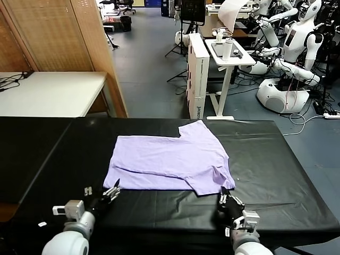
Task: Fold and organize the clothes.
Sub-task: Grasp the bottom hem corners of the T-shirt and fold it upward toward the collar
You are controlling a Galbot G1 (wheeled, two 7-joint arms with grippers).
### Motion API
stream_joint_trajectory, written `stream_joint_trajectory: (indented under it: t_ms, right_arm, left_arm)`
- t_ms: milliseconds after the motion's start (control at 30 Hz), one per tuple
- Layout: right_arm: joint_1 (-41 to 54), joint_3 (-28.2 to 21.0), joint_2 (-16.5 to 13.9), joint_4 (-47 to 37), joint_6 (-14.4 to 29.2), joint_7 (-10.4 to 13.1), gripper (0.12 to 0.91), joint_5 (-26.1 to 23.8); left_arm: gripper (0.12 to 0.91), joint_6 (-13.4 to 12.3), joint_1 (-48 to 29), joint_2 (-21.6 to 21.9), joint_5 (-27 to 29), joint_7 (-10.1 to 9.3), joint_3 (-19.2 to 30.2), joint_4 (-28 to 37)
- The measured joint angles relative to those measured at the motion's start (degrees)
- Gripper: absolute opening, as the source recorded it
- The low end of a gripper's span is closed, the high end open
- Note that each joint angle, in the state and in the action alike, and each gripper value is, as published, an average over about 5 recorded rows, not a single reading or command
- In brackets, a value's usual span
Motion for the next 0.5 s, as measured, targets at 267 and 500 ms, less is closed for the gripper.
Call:
stream_joint_trajectory:
  t_ms: [267,500]
  right_arm:
    - [8.8,-2.0,0.2,-4.1,2.3,0.4,0.140,6.0]
    - [15.6,-5.2,1.3,-9.3,3.2,0.4,0.140,7.2]
  left_arm:
    - [0.907,0.0,1.2,-0.1,0.7,0.00,-0.5,-0.8]
    - [0.907,-0.3,2.8,-0.3,1.4,0.02,-1.8,-1.7]
